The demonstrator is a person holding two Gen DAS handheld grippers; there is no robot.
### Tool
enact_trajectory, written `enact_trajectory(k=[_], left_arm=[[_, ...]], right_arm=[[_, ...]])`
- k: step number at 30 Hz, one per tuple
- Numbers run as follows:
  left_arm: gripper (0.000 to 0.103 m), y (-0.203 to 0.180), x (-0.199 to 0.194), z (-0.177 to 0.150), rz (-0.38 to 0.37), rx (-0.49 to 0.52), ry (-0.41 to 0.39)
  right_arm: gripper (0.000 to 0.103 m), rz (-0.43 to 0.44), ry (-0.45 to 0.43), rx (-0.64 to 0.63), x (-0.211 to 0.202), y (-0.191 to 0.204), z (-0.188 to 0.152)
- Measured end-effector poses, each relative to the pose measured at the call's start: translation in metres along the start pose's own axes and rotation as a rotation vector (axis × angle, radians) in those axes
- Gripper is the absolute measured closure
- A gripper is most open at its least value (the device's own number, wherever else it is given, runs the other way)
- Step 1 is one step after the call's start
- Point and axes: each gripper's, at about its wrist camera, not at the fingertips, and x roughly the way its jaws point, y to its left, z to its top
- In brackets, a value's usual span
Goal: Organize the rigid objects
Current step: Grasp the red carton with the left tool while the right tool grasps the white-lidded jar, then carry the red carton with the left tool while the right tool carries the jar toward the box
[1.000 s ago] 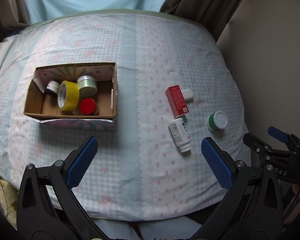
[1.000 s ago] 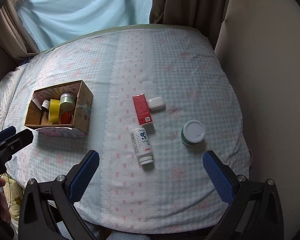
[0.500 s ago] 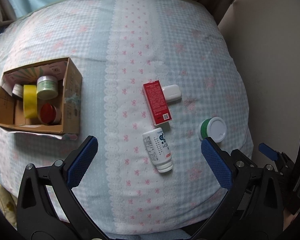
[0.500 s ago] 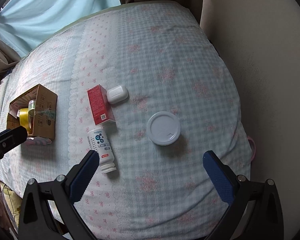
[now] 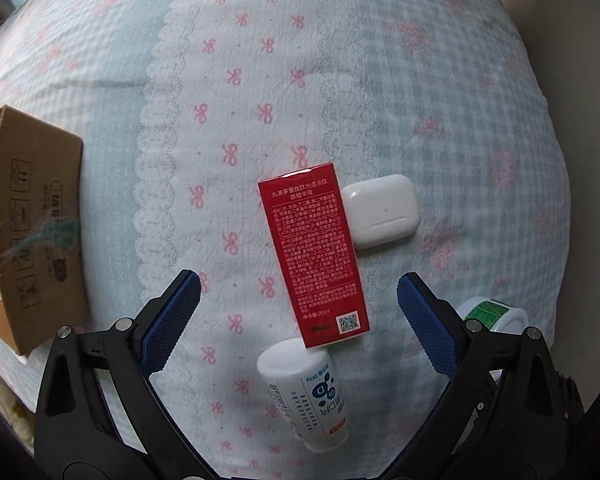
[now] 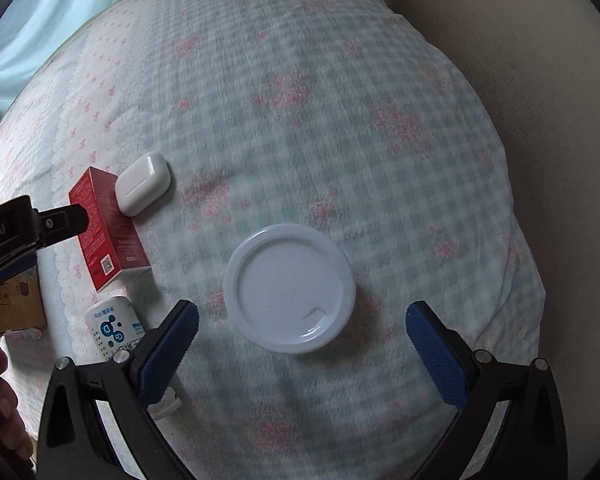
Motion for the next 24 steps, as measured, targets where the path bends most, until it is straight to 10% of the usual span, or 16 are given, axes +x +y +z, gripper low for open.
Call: enact_trajectory(k=[9,17,24], left_arm=[[0.026,0.002,0.031,0.015,0.022,-0.006,0.071],[0.058,0.000,0.045,0.018,-0.039,0.017,0.102],[0.060,-0.010,0.039,0.014,-0.041,0.032,0.071]], right_arm=[[0.002,-0.059,0.045,-0.044,0.030,0.007,0.014],[0.037,-0.052,0.103,-0.084,0.050,0.016,0.005],[0.037,-0.042,0.109,-0.072,0.049,0.018,0.007]])
